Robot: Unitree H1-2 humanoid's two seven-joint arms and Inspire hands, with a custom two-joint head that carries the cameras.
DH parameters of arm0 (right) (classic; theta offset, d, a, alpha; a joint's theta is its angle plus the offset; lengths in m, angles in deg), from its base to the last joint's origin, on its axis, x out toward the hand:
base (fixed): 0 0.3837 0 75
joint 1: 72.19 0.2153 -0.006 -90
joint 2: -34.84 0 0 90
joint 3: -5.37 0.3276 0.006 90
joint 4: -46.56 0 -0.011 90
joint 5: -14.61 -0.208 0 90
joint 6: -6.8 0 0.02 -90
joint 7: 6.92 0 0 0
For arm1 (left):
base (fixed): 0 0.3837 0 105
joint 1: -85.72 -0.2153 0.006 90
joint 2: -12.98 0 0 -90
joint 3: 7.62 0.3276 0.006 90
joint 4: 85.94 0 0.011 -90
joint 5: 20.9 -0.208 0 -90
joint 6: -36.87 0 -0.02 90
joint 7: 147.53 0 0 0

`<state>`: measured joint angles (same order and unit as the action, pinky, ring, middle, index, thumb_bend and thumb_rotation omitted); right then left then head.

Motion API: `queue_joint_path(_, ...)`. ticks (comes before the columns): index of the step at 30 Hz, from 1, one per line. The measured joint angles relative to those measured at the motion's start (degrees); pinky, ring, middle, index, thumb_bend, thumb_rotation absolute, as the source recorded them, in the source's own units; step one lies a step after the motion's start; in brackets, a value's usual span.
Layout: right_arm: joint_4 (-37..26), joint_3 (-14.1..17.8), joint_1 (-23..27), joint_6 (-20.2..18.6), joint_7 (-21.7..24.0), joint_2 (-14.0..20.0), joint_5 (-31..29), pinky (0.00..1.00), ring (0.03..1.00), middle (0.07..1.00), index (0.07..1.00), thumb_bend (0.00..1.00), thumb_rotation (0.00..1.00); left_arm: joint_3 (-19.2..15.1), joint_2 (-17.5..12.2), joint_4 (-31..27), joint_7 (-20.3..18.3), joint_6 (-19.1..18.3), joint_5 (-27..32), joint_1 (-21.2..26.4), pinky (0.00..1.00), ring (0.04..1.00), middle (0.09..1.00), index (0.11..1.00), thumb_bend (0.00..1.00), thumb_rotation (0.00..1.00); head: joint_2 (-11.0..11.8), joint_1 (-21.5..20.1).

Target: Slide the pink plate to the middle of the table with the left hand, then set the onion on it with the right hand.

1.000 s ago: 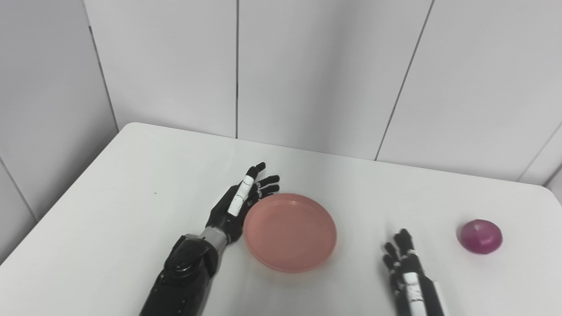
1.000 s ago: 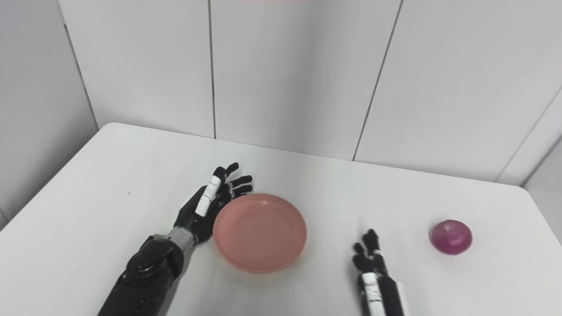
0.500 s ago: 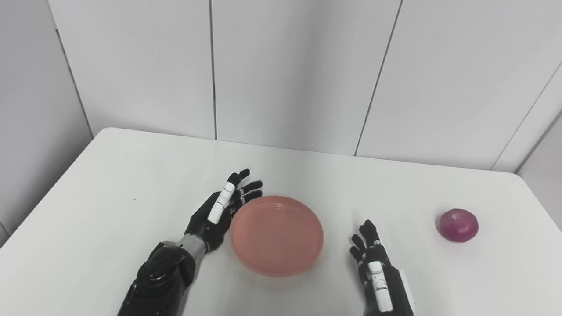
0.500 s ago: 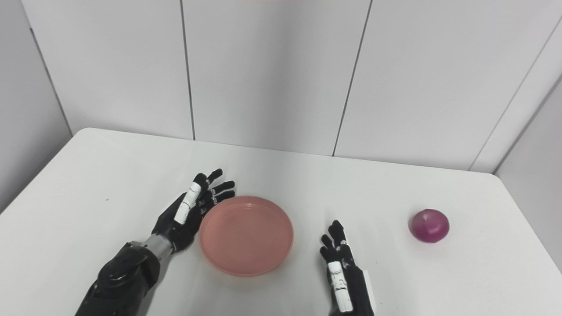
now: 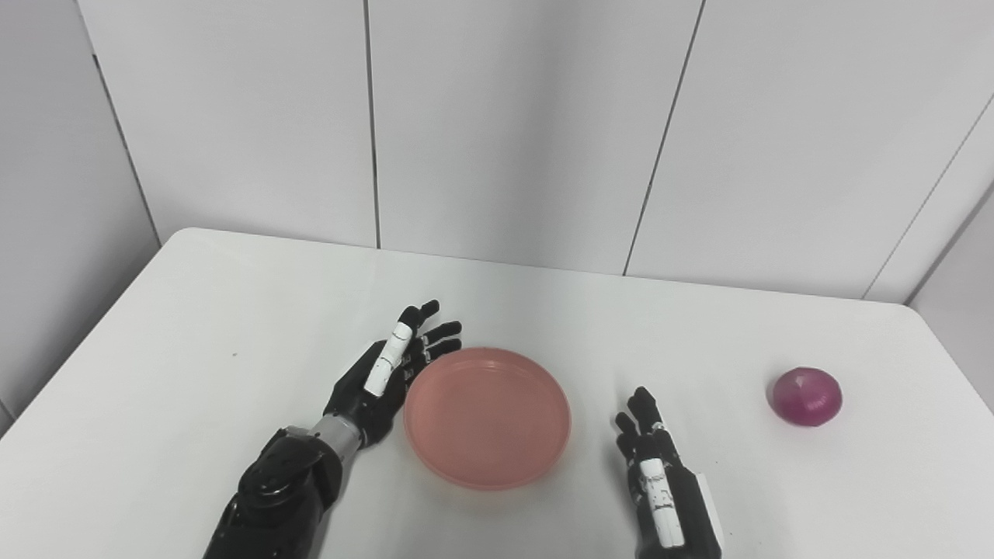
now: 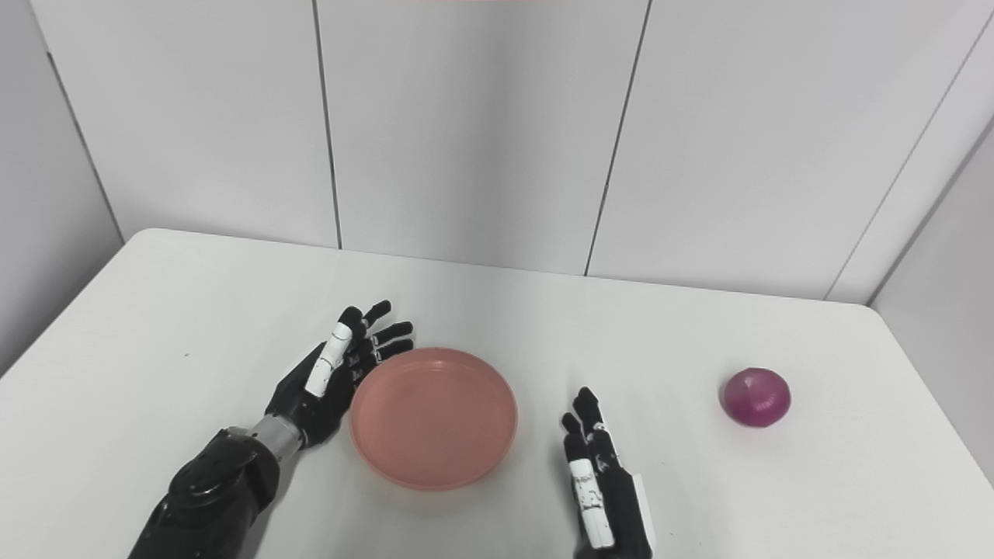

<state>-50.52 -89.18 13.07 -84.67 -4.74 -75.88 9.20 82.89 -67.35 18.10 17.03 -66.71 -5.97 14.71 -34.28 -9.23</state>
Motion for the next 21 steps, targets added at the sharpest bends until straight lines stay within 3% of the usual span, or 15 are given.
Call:
queue_joint_path(7, 0.17, -0.15, 0.12, 0.01, -0.98, -0.52, 2.13, 0.93, 0.957, 0.954, 0.965, 0.81, 0.75, -1.64, 0.03, 2.55, -0.46, 1.16, 0.75, 1.31, 0.94, 0.895, 0.885, 1.000, 0.79, 0.88, 0.18, -3.43)
queue_joint_path(10, -0.42, 0.10, 0.09, 0.00, -1.64, -1.04, 2.42, 0.90, 0.921, 0.910, 0.901, 0.83, 0.73, -1.95, 0.00, 3.23, -0.61, 1.33, 1.26, 1.78, 0.94, 0.891, 0.888, 1.000, 0.77, 0.88, 0.35, -4.57)
queue_joint_path(15, -2.22, 0.62, -0.17, -0.97, -3.57, -1.13, 5.16, 0.73, 0.826, 0.867, 0.884, 0.91, 0.61, -2.17, -0.15, 4.21, -1.16, 1.53, 1.29, 2.41, 0.94, 0.882, 0.877, 1.000, 0.78, 0.87, 0.70, -6.15)
queue_joint_path(21, -7.99, 2.91, 1.01, -5.67, -4.48, 2.63, 9.73, 0.67, 0.796, 0.832, 0.878, 0.96, 0.59, -2.31, -0.16, 5.27, -1.26, 2.00, 1.26, 3.16, 0.94, 0.886, 0.876, 1.000, 0.78, 0.88, 0.97, -7.47)
